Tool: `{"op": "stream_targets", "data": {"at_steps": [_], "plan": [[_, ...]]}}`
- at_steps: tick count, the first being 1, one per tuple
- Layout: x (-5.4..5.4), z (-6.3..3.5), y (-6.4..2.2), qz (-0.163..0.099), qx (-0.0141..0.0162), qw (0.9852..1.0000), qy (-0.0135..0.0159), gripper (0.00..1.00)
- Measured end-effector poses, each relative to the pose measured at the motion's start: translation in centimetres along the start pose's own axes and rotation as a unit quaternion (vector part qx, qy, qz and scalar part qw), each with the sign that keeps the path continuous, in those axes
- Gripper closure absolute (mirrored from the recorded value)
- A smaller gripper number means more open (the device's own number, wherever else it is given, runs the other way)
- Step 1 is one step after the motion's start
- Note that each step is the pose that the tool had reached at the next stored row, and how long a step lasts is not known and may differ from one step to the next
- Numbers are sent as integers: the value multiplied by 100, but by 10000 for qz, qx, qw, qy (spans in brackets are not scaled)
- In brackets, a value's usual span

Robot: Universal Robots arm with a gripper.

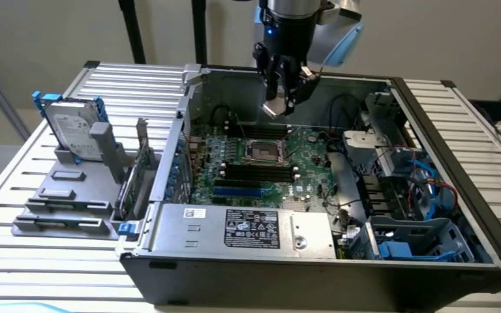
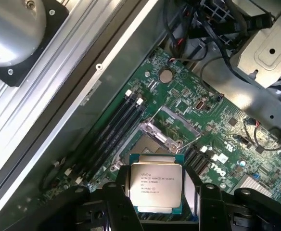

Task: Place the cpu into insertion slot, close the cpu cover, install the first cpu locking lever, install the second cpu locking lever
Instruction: 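Place the cpu into insertion slot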

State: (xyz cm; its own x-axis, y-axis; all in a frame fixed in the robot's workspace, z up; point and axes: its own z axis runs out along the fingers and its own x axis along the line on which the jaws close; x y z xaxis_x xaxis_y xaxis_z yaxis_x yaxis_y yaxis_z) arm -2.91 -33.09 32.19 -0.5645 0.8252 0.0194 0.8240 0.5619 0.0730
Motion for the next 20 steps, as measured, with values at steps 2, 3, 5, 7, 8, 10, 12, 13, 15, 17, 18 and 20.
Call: {"op": "stream_targets", "data": {"at_steps": [2, 3, 5, 7, 8, 10, 12, 13, 15, 17, 18, 20], "plan": [[-1, 21, -2, 187, -3, 9998, -14, 46], [-1, 31, -2, 277, -4, 9996, -20, 46], [-1, 51, -4, 457, -8, 9990, -33, 46], [-2, 71, -5, 635, -11, 9980, -47, 46], [-2, 82, -6, 726, -13, 9973, -53, 46], [-2, 102, -8, 910, -17, 9958, -67, 46], [-3, 123, -9, 1088, -20, 9940, -79, 46], [-3, 133, -10, 1176, -22, 9930, -86, 46], [-3, 153, -12, 1360, -25, 9907, -100, 46], [-4, 174, -13, 1538, -29, 9880, -112, 46], [-4, 184, -14, 1626, -30, 9866, -119, 46], [-4, 206, -15, 1805, -34, 9835, -131, 46]]}}
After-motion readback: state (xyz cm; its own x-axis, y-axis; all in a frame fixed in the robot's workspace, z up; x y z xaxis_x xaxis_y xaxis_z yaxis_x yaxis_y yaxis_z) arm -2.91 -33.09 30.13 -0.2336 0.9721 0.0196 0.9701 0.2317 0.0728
